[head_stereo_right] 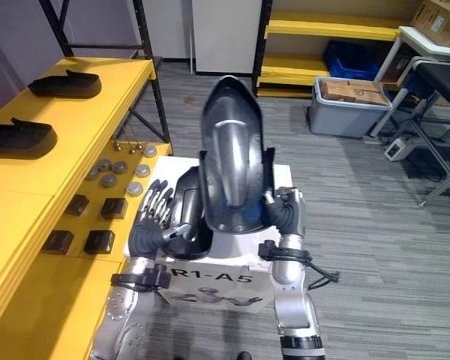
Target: Walk over and take plastic housings, then place them on the shelf
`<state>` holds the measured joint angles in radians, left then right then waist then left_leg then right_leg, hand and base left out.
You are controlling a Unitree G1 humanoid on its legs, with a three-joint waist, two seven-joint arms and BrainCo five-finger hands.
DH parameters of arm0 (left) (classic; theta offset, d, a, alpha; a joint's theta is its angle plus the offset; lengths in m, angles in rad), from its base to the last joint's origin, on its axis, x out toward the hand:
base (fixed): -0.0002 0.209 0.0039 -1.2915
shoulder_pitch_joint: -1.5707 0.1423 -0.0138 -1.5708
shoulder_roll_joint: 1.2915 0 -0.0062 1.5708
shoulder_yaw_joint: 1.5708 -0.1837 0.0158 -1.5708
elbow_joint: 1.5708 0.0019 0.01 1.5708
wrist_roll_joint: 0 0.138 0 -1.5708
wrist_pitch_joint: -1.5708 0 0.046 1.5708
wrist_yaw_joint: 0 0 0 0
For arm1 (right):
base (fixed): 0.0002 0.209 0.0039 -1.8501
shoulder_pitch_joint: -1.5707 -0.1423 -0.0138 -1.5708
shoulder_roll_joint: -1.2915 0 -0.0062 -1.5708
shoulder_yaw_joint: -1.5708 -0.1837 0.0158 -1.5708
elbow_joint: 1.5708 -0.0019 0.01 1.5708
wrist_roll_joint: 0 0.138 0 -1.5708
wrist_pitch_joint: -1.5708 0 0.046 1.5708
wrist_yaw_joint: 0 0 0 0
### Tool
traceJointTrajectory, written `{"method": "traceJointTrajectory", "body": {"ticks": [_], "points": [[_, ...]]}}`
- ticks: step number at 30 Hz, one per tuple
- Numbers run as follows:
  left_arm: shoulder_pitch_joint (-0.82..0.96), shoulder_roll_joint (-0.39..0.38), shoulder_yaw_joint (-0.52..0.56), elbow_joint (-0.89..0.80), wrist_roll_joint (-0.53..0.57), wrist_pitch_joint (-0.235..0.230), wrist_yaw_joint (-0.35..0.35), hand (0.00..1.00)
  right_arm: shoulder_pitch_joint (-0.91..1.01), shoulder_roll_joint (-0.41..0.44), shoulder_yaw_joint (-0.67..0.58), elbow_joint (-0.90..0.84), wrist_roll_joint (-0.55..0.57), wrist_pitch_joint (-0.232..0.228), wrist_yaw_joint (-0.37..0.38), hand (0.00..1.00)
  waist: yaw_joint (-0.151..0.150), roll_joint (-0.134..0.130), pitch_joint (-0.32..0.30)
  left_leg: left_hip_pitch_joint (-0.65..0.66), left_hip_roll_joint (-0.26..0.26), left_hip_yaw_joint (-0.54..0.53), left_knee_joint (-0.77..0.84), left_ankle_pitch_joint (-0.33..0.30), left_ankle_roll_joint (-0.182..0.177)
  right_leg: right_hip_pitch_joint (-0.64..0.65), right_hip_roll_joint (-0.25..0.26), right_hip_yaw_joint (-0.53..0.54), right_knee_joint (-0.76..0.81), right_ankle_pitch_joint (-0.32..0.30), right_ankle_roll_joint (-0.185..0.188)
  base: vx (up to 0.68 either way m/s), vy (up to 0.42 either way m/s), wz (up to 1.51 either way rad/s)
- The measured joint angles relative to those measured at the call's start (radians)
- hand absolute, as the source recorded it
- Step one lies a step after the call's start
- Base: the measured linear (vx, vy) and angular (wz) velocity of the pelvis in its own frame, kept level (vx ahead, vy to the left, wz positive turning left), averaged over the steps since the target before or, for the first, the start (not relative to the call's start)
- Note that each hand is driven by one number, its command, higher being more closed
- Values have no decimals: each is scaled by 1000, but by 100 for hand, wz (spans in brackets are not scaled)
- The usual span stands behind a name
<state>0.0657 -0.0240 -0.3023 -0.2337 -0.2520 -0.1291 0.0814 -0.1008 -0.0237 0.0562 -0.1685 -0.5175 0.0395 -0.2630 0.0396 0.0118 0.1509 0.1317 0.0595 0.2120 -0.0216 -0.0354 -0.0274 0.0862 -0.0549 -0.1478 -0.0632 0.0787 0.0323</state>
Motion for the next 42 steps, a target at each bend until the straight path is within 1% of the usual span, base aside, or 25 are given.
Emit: {"method": "traceJointTrajectory", "body": {"ticks": [2,5,8,13,14,17,19,22,23,24,26,28,32,34,35,37,38,40,42], "points": [[-18,-4,-24,44,-9,2,15,0,-3,4,41,0,-6,-4,-2,100,-1,0,0,2,-1,2,-1,0,0,0,0,2,1,0,0,-5,0,-2],[-33,15,-44,66,-25,7,28,0,-4,0,53,1,-14,-4,0,100,-1,0,-3,2,-1,3,-1,0,0,0,0,2,1,0,0,0,0,0],[-40,19,-50,98,-45,8,45,0,-4,-1,81,2,-47,-4,-5,100,-11,0,-9,3,0,5,-1,0,0,-1,0,4,1,0,0,0,0,0],[-60,44,-78,139,-114,19,75,0,-3,-19,114,28,-72,-4,-13,100,-21,0,-32,2,-1,8,-2,0,0,-4,0,7,0,2,2,0,0,0],[-64,46,-79,145,-121,24,77,100,-2,-21,117,31,-74,-4,-13,100,-23,0,-34,2,-1,9,-2,0,0,-4,0,7,0,2,2,0,0,0],[-72,49,-82,166,-158,27,86,100,12,-43,138,39,-73,-5,-25,100,-23,0,-44,1,-1,11,-2,0,0,-6,0,10,0,3,2,0,0,0],[-72,54,-86,189,-163,34,88,100,22,-57,149,41,-73,-5,-31,100,-23,0,-53,0,-1,12,-2,0,0,-8,0,11,0,3,2,-2,0,-3],[-73,64,-84,208,-193,37,101,100,27,-66,164,57,-73,-21,-32,100,-23,0,-59,-1,0,25,-2,0,0,-14,2,23,0,8,2,-24,-2,-11],[-73,64,-83,215,-196,38,111,100,32,-81,179,59,-72,-25,-32,0,-23,0,-60,-1,0,27,-2,0,0,-14,2,26,-2,11,3,-35,-3,-9],[-73,65,-81,218,-196,39,113,100,35,-91,186,59,-72,-30,-32,0,-24,0,-60,-1,-1,28,-2,0,0,-14,1,27,-3,13,4,-32,-1,-4],[-73,74,-75,232,-197,45,117,100,56,-99,202,58,-57,-68,-31,0,-24,0,-61,-1,-1,29,-2,0,0,-14,0,28,-4,15,4,-47,-4,-1],[-72,79,-72,240,-197,49,120,100,68,-102,210,58,-36,-88,-29,0,-24,1,-63,-1,-2,28,-1,0,0,-13,0,28,-4,16,4,-43,-6,0],[-72,81,-39,242,-194,60,120,100,73,-132,236,58,72,-127,15,0,-24,1,-66,-1,-5,28,-1,2,2,-13,-3,28,-4,18,5,-17,-2,0],[-68,89,-37,242,-191,64,116,100,82,-134,236,58,189,-142,59,0,-23,1,-70,-1,-5,28,-1,2,2,-14,-4,28,-4,19,6,0,0,0],[-67,89,-37,242,-184,64,114,100,85,-134,235,58,224,-142,71,0,-22,1,-72,-1,-6,28,-1,2,2,-14,-4,28,-4,19,6,0,0,0],[-59,88,-35,236,-151,65,105,100,96,-134,213,57,352,-152,128,0,-22,1,-76,-1,-6,28,-1,2,3,-14,-4,28,-4,19,6,0,0,0],[-54,87,-32,229,-143,66,103,100,97,-134,206,55,382,-155,143,0,-23,1,-76,-1,-6,28,-1,2,3,-14,-4,28,-4,19,6,0,0,0],[-46,76,-17,205,-108,72,77,100,106,-133,172,21,486,-162,191,0,-22,1,-76,0,-6,28,-1,2,3,-14,-4,28,-4,19,6,0,0,0],[-34,49,0,170,-69,72,58,100,106,-116,116,-40,572,-175,218,0,-22,1,-76,0,-6,29,-1,2,3,-14,-4,29,-4,19,6,0,0,0]]}}
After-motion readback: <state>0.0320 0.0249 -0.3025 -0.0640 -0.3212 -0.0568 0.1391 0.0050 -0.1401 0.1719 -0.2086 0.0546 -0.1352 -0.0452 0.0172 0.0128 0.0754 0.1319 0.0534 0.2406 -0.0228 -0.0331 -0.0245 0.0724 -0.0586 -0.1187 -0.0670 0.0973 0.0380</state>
